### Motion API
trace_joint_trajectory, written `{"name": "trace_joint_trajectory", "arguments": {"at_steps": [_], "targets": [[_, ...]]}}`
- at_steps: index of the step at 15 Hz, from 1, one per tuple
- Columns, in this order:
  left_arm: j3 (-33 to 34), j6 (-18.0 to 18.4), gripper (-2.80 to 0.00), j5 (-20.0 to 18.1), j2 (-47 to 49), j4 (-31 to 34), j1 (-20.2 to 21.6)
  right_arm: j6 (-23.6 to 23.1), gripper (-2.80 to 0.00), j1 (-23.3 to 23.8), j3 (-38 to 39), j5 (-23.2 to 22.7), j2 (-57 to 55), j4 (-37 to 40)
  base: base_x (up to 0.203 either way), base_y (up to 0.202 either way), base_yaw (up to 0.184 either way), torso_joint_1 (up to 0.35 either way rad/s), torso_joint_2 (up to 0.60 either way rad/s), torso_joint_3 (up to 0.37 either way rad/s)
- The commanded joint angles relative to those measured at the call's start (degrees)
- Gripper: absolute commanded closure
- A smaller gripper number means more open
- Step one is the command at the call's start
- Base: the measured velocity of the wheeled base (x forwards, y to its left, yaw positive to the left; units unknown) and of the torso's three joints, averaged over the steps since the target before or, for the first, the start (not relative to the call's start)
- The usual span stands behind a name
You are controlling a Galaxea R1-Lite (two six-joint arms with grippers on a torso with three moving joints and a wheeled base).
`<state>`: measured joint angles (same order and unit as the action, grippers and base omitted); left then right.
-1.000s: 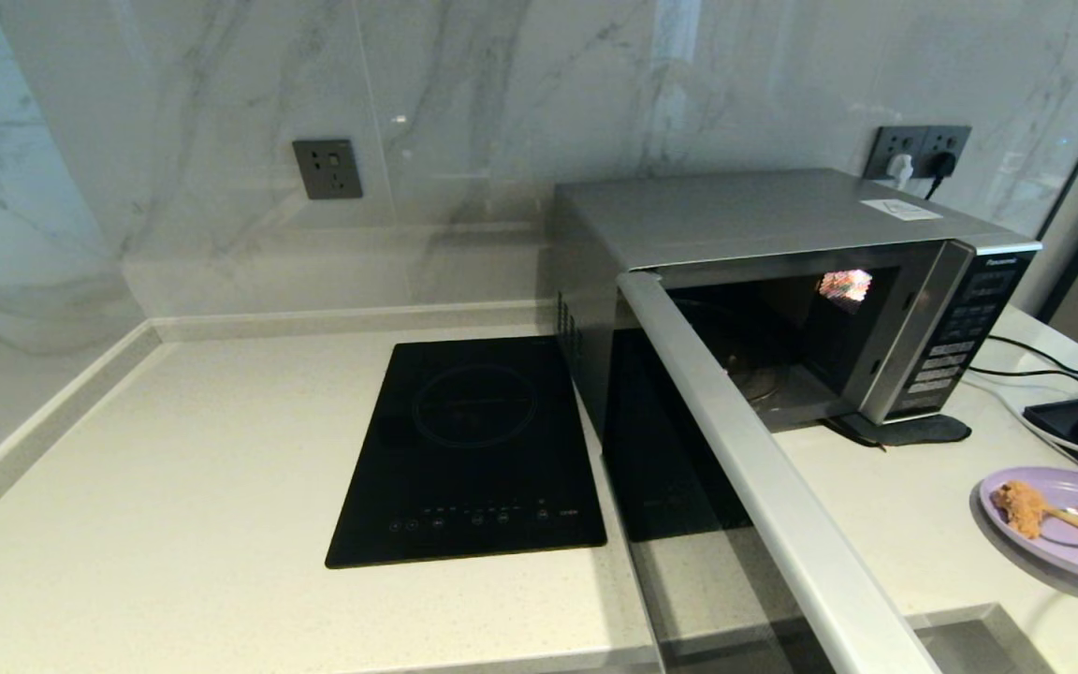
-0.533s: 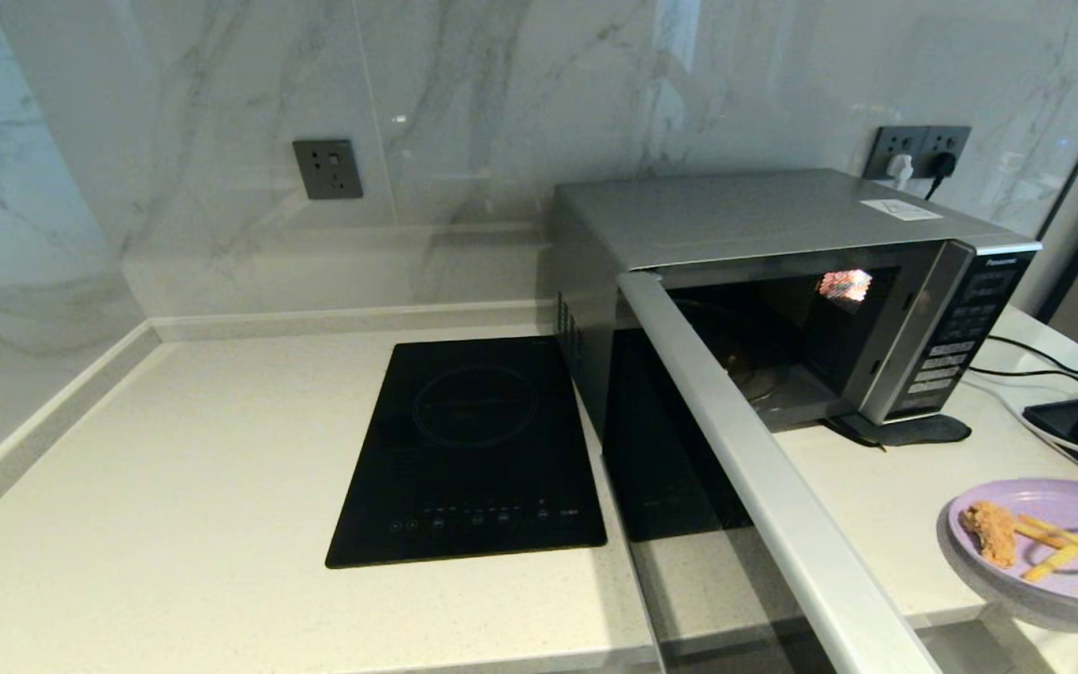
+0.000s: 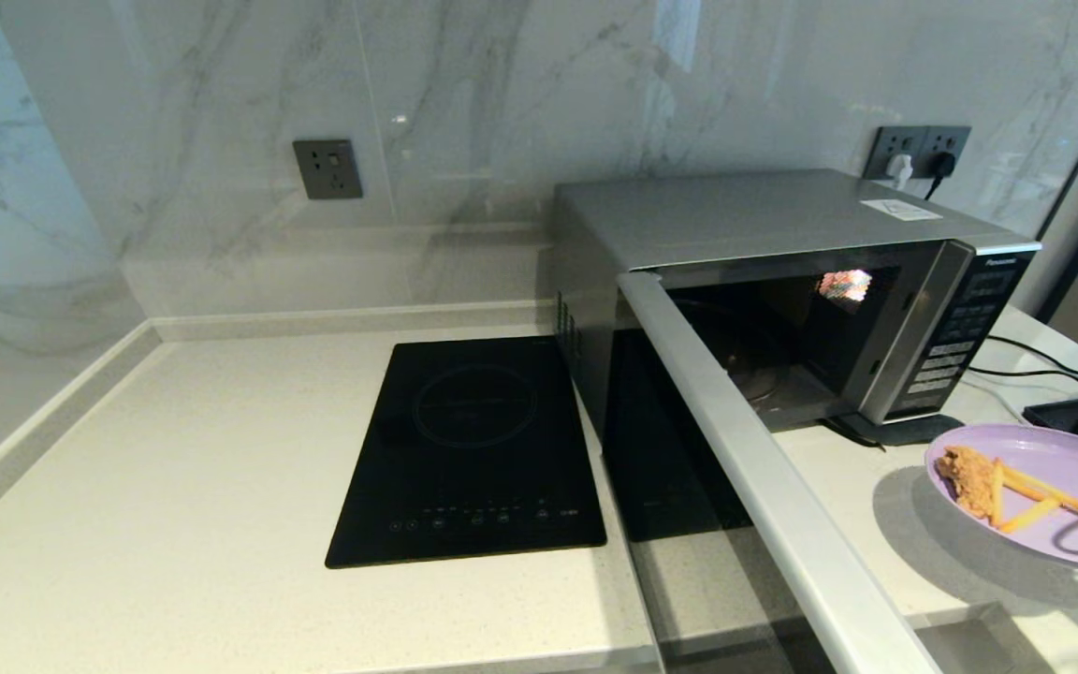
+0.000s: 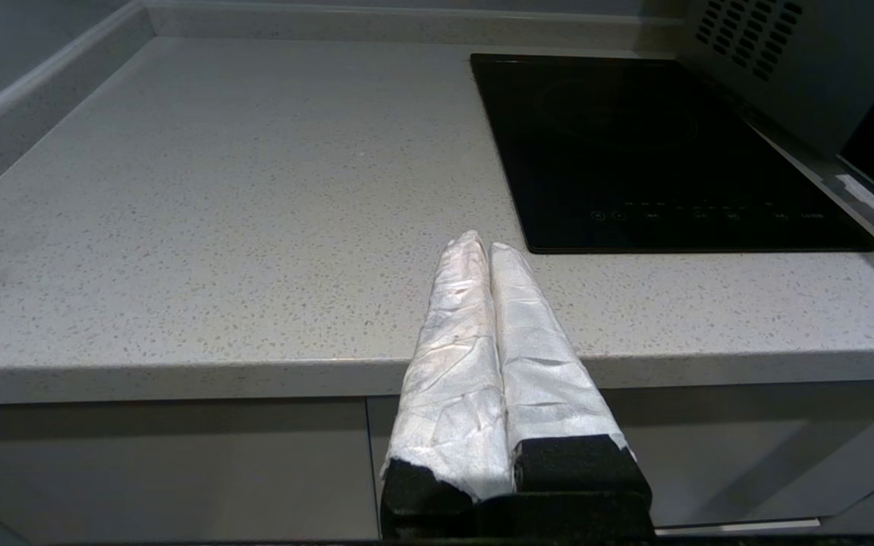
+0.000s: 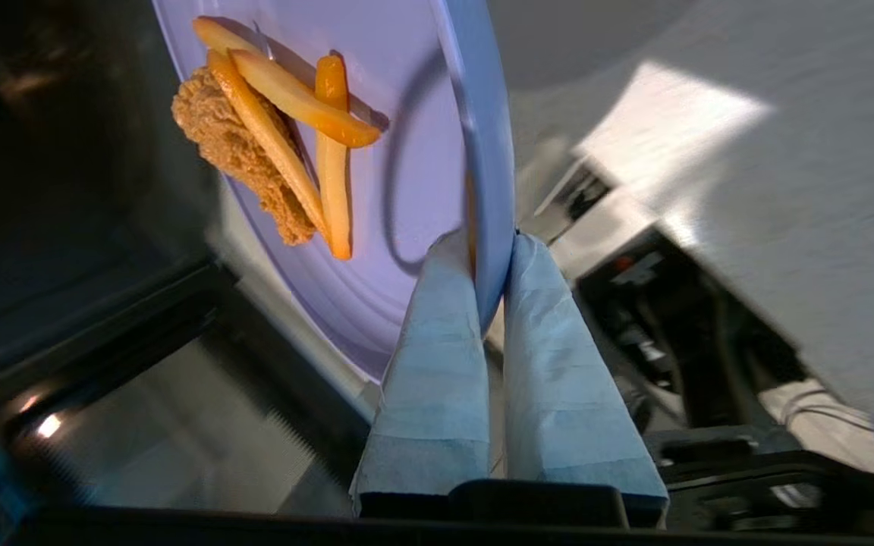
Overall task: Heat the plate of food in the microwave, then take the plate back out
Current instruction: Put the plate in the microwave oven
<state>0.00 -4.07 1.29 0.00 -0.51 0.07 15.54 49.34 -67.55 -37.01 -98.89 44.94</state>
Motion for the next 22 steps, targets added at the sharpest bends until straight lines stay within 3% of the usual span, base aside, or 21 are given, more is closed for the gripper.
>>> {"name": "trace_joint_trajectory", "arguments": {"at_steps": [1,9,17,22], "targets": [[0.0,-0.1,0.00,0.0,0.1,0.0,0.0,0.0,0.00,-2.3,0.2,-4.0,2.4,1.0,0.000,0.000,0.000,0.000,0.00,0.000],[0.0,-0.1,0.00,0.0,0.1,0.0,0.0,3.0,0.00,-17.7,-3.2,-9.8,1.0,0.7,0.000,0.000,0.000,0.000,0.00,0.000],[0.0,-0.1,0.00,0.0,0.1,0.0,0.0,8.8,0.00,-27.4,-24.6,-10.6,-16.0,0.7,0.000,0.000,0.000,0.000,0.00,0.000],[0.0,-0.1,0.00,0.0,0.1,0.0,0.0,17.5,0.00,-34.7,-38.2,-5.9,-24.6,0.6,0.000,0.000,0.000,0.000,0.00,0.000]]}}
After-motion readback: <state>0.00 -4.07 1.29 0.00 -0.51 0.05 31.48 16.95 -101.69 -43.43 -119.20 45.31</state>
